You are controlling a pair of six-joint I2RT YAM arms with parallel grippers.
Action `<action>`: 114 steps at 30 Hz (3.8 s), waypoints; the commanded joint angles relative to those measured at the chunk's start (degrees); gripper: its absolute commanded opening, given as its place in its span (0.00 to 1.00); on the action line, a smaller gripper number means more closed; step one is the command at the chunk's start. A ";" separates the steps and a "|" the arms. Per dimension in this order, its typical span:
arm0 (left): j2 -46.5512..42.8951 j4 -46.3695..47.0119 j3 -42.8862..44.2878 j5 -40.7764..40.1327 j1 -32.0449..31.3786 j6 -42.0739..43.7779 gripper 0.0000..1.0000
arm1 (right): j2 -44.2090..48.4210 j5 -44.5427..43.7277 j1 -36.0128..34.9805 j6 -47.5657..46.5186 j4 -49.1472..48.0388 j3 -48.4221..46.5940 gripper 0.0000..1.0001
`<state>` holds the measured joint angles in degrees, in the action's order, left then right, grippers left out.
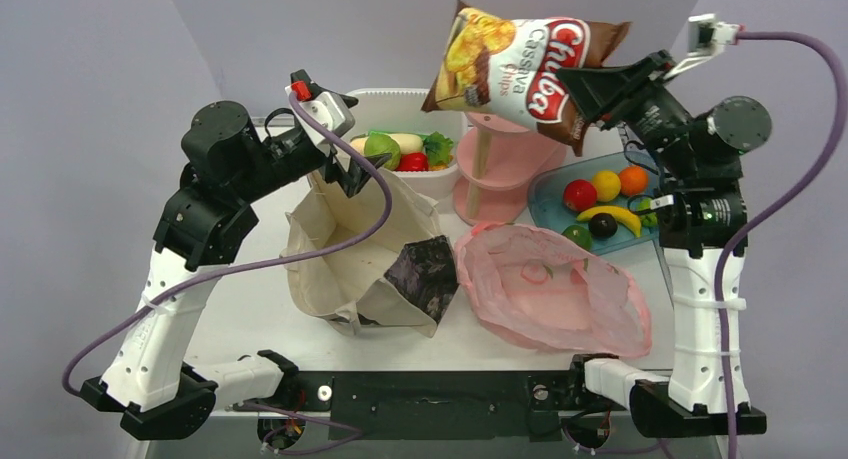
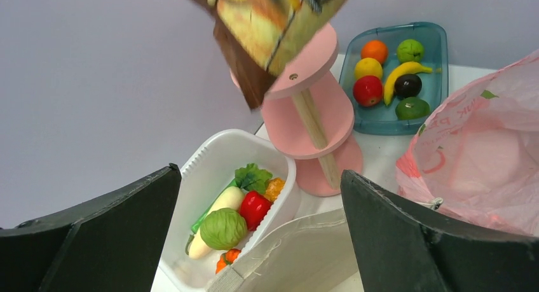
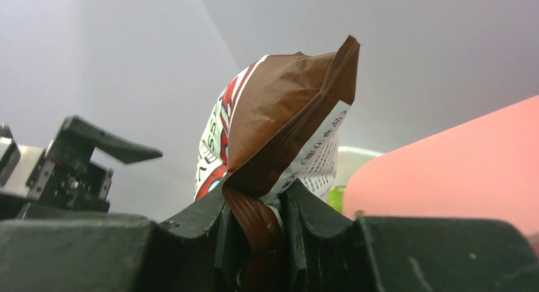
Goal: Untie the knot of the grocery bags and take out the mixed food
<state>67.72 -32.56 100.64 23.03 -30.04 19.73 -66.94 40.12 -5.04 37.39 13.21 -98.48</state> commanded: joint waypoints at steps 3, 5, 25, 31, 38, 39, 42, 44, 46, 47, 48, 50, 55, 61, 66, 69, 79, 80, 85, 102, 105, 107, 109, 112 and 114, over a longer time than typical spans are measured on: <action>0.57 1.05 -0.50 0.14 -0.10 0.02 0.97 | 7.84 3.74 20.24 18.24 -18.01 9.10 0.00; 0.61 1.37 -1.28 -0.42 -0.08 0.53 0.97 | 10.23 4.50 26.34 22.82 -18.50 12.93 0.00; 4.54 5.22 -0.74 -3.18 -0.19 -2.57 0.97 | 10.36 -3.37 49.17 24.07 -3.52 31.18 0.00; 4.13 5.71 -2.25 -4.49 -0.19 -2.21 0.97 | 4.21 -3.23 41.12 25.54 -12.45 35.62 0.00; 2.29 5.35 -5.71 -7.07 -0.10 -1.07 0.97 | -2.23 -1.89 34.24 30.30 -24.60 34.82 0.00; 1.90 5.03 -5.89 -7.33 -0.10 -1.04 0.97 | -2.63 -1.84 33.69 30.69 -25.37 34.70 0.00; 1.16 4.23 -6.81 -8.01 -0.06 -0.36 0.97 | -4.67 -1.11 32.64 32.40 -28.38 33.56 0.00; 0.74 3.59 -7.22 -8.27 -0.02 0.36 0.97 | -6.28 -0.94 31.52 32.52 -29.71 32.68 0.00; 0.81 3.17 -7.37 -8.21 -0.02 1.09 0.97 | -8.57 -1.54 30.25 32.41 -29.89 31.93 0.00; 1.00 2.82 -7.38 -7.76 -0.02 1.45 0.97 | -9.45 -1.84 29.58 32.23 -30.13 31.67 0.00; 1.09 2.61 -7.43 -7.57 -0.08 2.51 0.97 | -11.57 -1.86 29.22 31.98 -30.33 31.11 0.00; 1.36 2.27 -7.80 -7.04 -0.18 4.21 0.97 | -14.95 -1.42 28.28 31.91 -30.52 29.96 0.00; 2.64 -0.63 -6.76 -7.23 -0.10 6.99 0.97 | -22.05 0.57 25.38 32.28 -29.97 26.07 0.00; 2.82 -1.68 -7.18 -7.91 -0.02 8.50 0.97 | -29.07 0.13 22.32 30.78 -26.95 22.11 0.00; 2.21 -2.36 -8.03 -8.73 0.01 9.77 0.97 | -32.18 -0.94 21.13 28.26 -23.75 21.13 0.08; 2.37 -3.03 -7.89 -9.06 0.11 10.48 0.97 | -33.10 -1.28 21.44 27.42 -23.54 21.21 0.28; 3.40 -5.08 -7.60 -6.81 0.53 10.39 0.97 | -32.04 -1.17 24.43 23.07 -19.40 21.36 0.61; 3.39 -5.34 -7.70 -6.10 0.63 10.35 0.97 | -31.39 -0.41 24.89 22.95 -18.82 21.63 0.63; 2.79 -8.71 -8.51 -2.35 0.84 10.51 0.97 | -28.12 1.08 28.50 19.63 -15.42 22.56 0.69; -5.23 -9.25 -19.13 3.39 8.77 0.35 0.97 | -11.93 3.03 28.12 -11.24 19.01 18.25 0.68; -6.24 -9.01 -20.62 6.48 11.86 0.31 0.97 | -7.72 1.74 22.80 -20.20 26.44 16.33 0.69; -7.37 -10.13 -22.12 8.04 12.05 5.37 0.97 | -5.98 0.85 18.84 -23.07 28.36 14.79 0.69; -9.16 -11.36 -24.57 8.34 12.03 11.07 0.97 | -4.90 -0.69 14.02 -25.74 29.74 12.41 0.69; -12.03 -15.98 -28.54 8.89 11.86 20.29 0.97 | -4.50 -4.17 6.03 -28.97 31.81 8.28 0.69; -13.85 -20.48 -30.64 9.43 10.95 27.85 0.97 | -4.86 -6.58 -0.51 -31.25 32.91 6.74 0.70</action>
<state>57.49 -46.06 72.93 29.10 -18.22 32.82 -72.53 38.70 2.83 14.15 42.26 -87.35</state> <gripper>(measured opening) 0.973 0.690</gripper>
